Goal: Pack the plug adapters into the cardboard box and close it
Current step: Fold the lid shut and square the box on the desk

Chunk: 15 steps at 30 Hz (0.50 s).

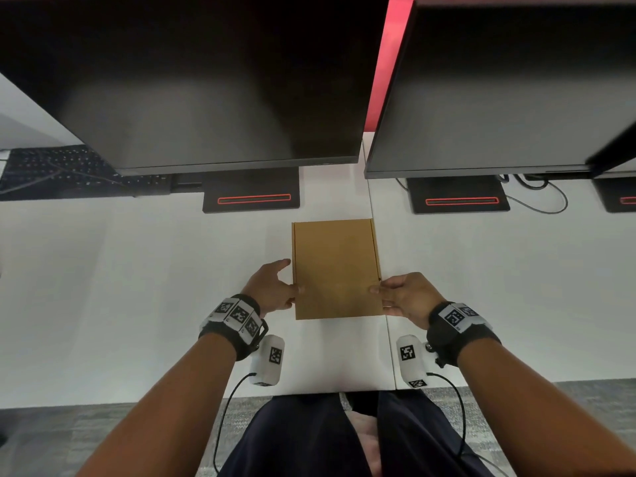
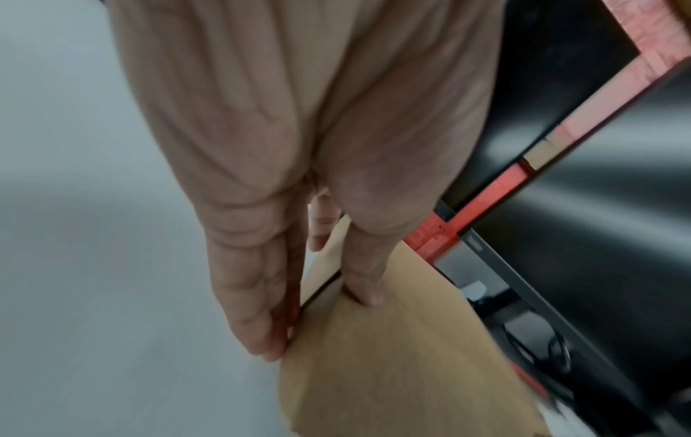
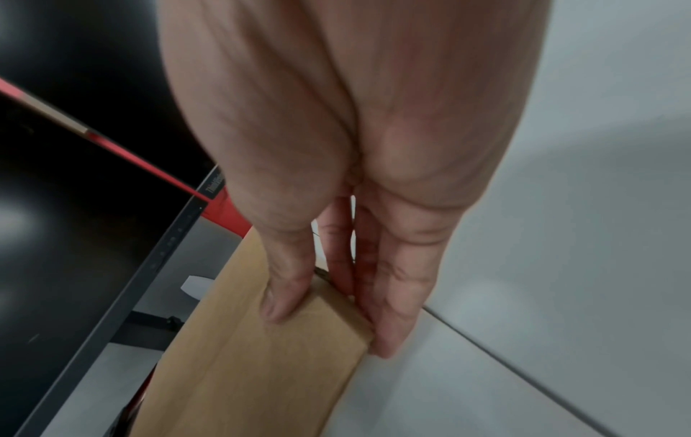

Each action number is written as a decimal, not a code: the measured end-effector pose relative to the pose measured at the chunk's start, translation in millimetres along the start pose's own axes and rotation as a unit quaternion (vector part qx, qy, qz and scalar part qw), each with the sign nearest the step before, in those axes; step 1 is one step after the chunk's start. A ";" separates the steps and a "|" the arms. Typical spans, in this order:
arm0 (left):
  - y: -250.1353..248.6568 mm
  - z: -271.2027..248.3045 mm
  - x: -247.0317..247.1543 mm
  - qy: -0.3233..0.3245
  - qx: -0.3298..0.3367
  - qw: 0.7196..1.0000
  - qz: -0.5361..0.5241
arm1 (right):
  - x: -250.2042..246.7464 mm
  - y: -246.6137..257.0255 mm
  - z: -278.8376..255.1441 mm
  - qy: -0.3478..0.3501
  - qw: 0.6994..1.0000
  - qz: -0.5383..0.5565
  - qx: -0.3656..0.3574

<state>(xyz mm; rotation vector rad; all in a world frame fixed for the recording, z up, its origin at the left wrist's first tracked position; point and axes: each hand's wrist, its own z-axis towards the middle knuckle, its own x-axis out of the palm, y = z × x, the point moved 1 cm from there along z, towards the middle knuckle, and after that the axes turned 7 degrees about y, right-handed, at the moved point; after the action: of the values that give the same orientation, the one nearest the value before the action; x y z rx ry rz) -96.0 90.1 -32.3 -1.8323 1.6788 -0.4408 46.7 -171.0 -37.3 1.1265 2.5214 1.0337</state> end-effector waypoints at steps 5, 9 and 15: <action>-15.6 -1.9 -2.0 -0.055 0.072 0.975 0.203 | -5.3 -0.2 4.2 -0.031 0.993 -0.111 -0.006; -20.4 9.5 6.5 -0.029 0.126 0.933 0.335 | -3.0 3.8 11.6 -0.124 0.952 -0.275 -0.048; -45.1 11.7 15.1 -0.108 0.137 0.863 0.474 | 2.7 18.6 20.9 -0.122 0.876 -0.424 -0.196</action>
<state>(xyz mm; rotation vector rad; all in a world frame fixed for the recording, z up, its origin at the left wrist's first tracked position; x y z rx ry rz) -51.7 78.3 -15.0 -0.6575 1.9768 -0.0286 64.6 -149.5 -40.0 -0.0116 2.0803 0.9707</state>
